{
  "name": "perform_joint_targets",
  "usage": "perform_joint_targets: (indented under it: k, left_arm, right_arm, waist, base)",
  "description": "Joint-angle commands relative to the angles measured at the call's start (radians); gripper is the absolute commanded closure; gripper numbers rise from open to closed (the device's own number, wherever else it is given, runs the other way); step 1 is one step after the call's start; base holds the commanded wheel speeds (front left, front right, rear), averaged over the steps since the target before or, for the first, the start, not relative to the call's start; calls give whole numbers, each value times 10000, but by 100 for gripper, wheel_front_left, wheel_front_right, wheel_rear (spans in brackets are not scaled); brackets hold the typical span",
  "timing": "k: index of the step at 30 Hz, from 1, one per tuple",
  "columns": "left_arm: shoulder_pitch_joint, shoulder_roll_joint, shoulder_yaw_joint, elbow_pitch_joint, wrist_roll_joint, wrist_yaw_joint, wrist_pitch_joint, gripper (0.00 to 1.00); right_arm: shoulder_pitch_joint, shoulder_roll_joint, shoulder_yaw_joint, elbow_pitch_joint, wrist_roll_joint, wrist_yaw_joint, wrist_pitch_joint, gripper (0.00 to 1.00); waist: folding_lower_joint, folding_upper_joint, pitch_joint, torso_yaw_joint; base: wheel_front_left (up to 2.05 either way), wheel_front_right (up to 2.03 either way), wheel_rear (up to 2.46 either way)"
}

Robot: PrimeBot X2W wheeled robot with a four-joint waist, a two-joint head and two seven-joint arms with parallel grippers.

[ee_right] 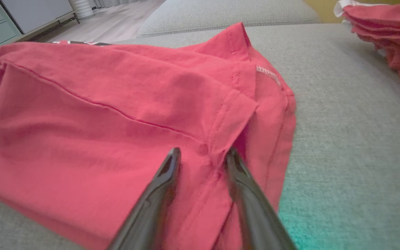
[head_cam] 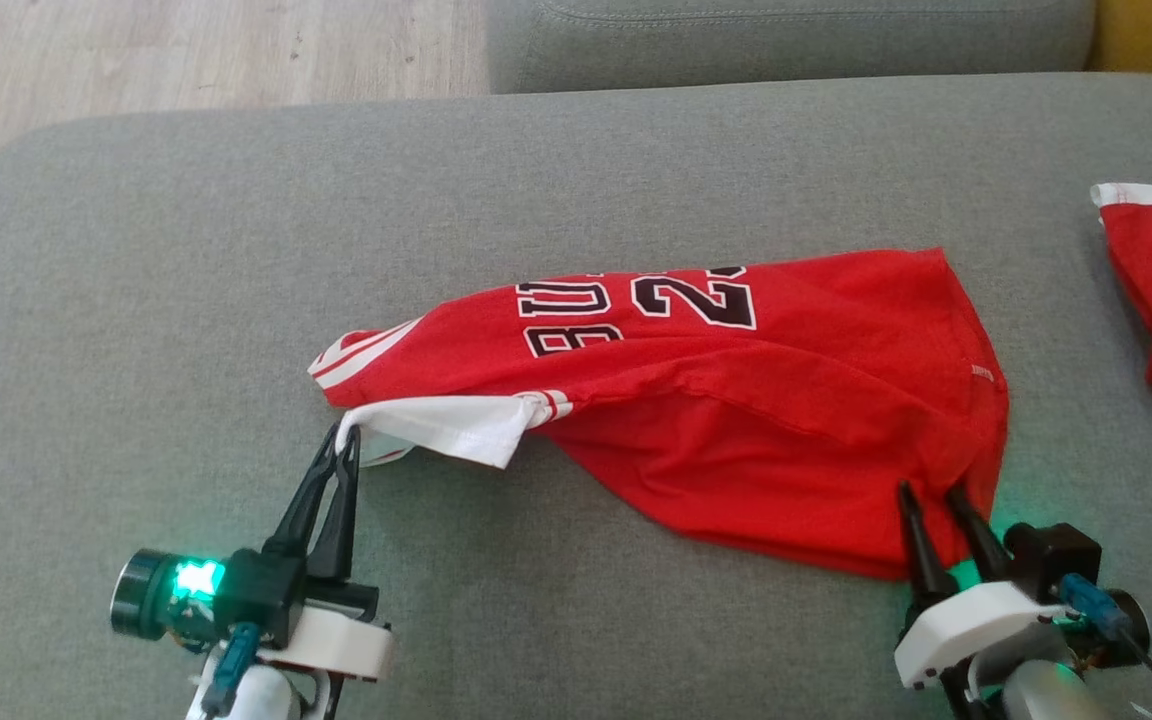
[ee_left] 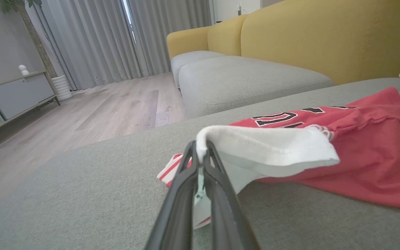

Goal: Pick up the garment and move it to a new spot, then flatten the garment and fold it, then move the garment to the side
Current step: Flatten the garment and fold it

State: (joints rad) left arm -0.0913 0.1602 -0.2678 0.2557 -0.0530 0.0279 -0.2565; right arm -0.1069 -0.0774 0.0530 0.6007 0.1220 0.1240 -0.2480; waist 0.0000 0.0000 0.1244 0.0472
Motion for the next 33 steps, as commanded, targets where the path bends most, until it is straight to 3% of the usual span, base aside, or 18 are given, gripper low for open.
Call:
perform_joint_targets:
  k: [1, 6, 12, 17, 23, 33]
  left_arm:
    - [-226, 205, 285, -299, -80, 77, -53, 100]
    - [-258, 237, 284, -333, -102, 90, -53, 100]
    - [-376, 379, 340, -648, -64, 97, -53, 100]
    - [-733, 855, 554, -982, 62, 27, -53, 100]
    - [-1510, 1714, 1083, -1520, 120, -102, -53, 100]
    - [-4497, 2978, 907, -3638, 625, -1031, 542, 100]
  right_arm:
    - [-208, -113, 255, -166, 31, 67, -136, 54]
    - [-319, -178, 260, 18, 106, 67, -137, 100]
    - [-361, -360, 65, -396, 98, 67, -137, 100]
    - [-339, -886, -266, -1637, 386, 67, -137, 100]
    - [-471, -2292, -417, -3598, 1397, 67, 144, 100]
    - [-1666, -4774, -1034, -7795, 2129, 67, 2238, 100]
  waist:
    - [0, 0, 6, 21]
    - [0, 0, 38, 68]
    - [0, 0, -59, 69]
    - [0, 0, -456, 23]
    - [0, 0, -1099, -135]
    - [0, 0, -1542, -319]
  base:
    - [0, 0, 0]
    - [0, 0, 0]
    - [0, 0, 0]
    - [0, 0, 0]
    - [0, 0, 0]
    - [0, 0, 0]
